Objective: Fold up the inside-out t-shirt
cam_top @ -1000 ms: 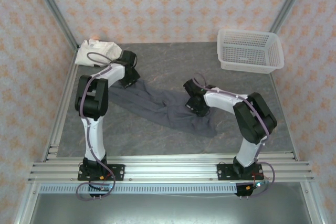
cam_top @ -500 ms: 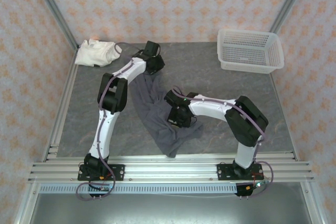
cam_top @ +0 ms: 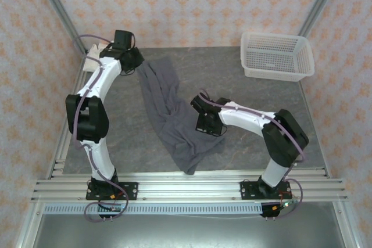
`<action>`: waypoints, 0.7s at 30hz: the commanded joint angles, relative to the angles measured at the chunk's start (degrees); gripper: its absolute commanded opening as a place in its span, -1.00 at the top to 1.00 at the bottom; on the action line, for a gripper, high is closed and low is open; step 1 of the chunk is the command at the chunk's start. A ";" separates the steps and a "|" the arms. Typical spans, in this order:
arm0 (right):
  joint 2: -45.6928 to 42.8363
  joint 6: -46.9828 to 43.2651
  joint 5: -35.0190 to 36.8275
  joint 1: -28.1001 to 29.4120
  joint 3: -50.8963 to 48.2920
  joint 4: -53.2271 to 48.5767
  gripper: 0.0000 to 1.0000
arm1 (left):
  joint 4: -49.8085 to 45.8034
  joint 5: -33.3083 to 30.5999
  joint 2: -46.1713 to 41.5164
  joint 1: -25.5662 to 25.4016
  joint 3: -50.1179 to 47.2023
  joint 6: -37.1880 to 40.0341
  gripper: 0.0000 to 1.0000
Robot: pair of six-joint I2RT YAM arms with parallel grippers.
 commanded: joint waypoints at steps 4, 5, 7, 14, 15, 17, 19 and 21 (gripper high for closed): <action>2.00 -4.38 2.02 -0.58 -1.10 -2.19 1.00 | -3.53 3.16 8.51 -1.34 -3.39 4.07 1.00; 2.14 -4.26 2.12 -0.66 -1.34 -2.18 1.00 | -3.06 3.75 10.04 -1.34 -2.81 3.21 1.00; 2.09 -3.65 1.75 -0.83 -2.17 -1.88 1.00 | -2.18 5.54 12.86 -1.49 -1.26 1.59 1.00; 1.11 5.29 -4.52 -0.81 -8.32 1.08 1.00 | -0.76 7.13 21.90 -3.73 5.46 0.60 1.00; 0.51 7.90 -6.35 -0.75 -10.04 2.61 1.00 | -0.92 7.26 23.31 -4.00 6.78 0.45 1.00; -1.20 14.38 -11.22 -0.53 -14.58 8.38 1.00 | -2.26 7.80 27.42 -4.82 11.22 0.46 1.00; -2.55 18.97 -13.74 0.22 -17.00 13.46 1.00 | -2.99 8.71 30.96 -6.14 15.92 0.34 1.00; -3.17 21.03 -13.94 1.02 -16.43 14.41 1.00 | -2.50 9.31 33.95 -7.66 20.05 -0.57 1.00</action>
